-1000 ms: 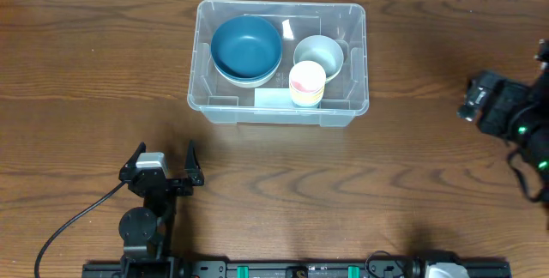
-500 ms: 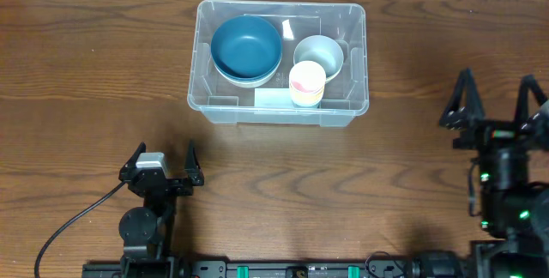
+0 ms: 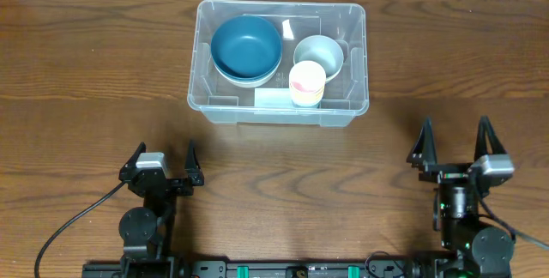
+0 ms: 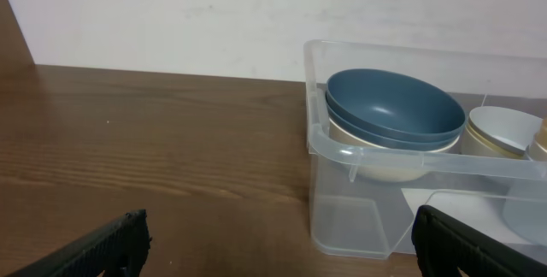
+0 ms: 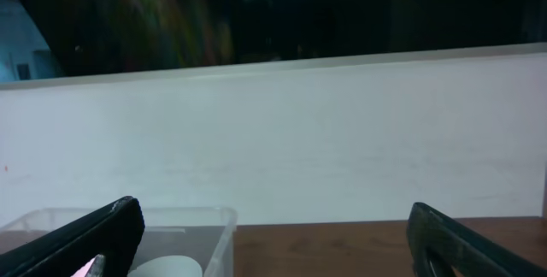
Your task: Pack container
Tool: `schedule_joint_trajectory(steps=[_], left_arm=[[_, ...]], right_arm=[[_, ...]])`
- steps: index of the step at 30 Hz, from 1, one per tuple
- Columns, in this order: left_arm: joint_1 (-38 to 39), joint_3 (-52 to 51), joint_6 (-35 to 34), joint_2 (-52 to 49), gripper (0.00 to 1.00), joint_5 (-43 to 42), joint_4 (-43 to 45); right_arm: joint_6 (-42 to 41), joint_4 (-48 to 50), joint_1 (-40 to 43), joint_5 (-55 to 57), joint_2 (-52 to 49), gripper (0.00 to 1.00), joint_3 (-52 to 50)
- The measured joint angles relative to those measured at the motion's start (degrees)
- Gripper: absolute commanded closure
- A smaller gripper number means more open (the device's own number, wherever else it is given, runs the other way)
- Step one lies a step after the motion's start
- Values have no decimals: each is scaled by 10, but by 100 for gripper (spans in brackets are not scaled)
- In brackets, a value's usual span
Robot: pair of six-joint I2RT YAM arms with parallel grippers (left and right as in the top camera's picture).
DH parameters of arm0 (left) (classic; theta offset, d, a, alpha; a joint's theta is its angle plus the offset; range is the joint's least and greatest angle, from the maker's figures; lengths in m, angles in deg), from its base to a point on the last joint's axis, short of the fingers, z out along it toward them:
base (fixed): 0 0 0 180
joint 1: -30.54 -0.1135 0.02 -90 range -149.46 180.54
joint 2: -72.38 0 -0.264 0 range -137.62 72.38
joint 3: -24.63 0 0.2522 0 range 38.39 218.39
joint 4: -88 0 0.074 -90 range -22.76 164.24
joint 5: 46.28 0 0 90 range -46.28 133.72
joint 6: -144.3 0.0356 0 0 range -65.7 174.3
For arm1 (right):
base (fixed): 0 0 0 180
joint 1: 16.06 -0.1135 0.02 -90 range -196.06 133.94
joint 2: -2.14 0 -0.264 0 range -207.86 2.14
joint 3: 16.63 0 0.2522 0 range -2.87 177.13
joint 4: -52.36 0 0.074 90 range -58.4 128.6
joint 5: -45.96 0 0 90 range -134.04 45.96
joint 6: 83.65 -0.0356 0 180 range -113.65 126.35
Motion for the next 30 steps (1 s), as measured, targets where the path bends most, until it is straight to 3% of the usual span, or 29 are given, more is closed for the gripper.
schedule_joint_trajectory(steps=[6,20,30], left_arm=[[0,0,0,0,2,0,0],[0,0,0,0,2,0,0],[0,0,0,0,2,0,0]], right_arm=[[2,-17,0,-11,54,1,-64],[4,-204,0,-12,71,1,-83],[38,-204,0,-2,72,1,-83]])
